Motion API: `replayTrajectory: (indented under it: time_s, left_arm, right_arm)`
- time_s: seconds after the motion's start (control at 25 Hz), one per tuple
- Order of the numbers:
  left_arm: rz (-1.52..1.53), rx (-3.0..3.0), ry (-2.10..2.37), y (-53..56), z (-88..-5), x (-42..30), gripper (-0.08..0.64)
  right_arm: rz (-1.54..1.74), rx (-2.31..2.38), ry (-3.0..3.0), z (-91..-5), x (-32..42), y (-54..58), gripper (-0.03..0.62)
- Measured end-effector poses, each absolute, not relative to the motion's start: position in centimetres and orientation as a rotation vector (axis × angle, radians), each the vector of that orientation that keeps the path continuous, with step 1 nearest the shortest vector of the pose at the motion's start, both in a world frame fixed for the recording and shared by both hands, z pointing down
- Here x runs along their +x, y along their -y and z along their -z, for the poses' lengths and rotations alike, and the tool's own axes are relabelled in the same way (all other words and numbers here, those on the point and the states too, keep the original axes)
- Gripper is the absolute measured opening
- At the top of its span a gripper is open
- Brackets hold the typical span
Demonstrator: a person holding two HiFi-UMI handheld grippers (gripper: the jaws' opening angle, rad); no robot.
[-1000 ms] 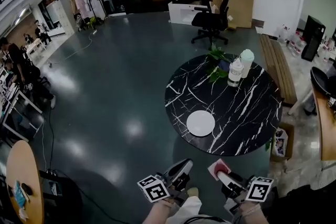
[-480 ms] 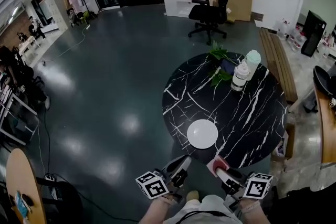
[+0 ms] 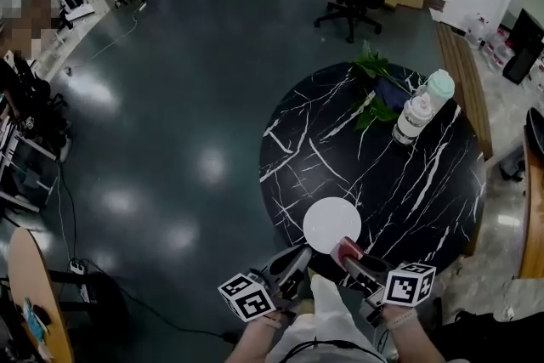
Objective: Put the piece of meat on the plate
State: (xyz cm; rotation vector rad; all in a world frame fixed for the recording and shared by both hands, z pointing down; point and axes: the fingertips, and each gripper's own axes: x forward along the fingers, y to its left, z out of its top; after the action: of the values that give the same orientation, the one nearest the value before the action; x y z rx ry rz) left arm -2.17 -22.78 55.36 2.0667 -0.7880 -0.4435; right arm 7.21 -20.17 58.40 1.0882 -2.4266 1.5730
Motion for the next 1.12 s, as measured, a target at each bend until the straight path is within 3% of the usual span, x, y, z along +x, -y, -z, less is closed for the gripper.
replayTrajectory:
  time_s: [0.48, 0.68, 0.8, 0.92, 1.12]
  left_arm:
    - [0.371, 2.102, 0.882, 29.1, -59.2, -2.8, 0.008]
    - [0.404, 2.048, 0.904, 29.8, -59.1, -3.5, 0.008]
    - [0.408, 2.039, 0.907, 29.6, -59.3, -3.7, 0.008]
    - [0.413, 2.041, 0.900, 29.4, -59.2, -3.7, 0.008]
    - [0.422, 2.059, 0.891, 29.0, -58.5, -3.8, 0.008]
  right_arm:
    - [-1.671, 0.916, 2.248, -64.2, 3.7, 26.9, 0.089]
    - [-1.422, 0.907, 2.200, -65.0, 4.4, 27.6, 0.095]
    - [-1.219, 0.907, 2.187, -65.0, 5.1, 27.7, 0.137]
    - [-1.041, 0.883, 2.163, -65.0, 5.3, 27.6, 0.223]
    - [-0.684, 0.870, 2.072, -64.6, 6.8, 27.2, 0.276]
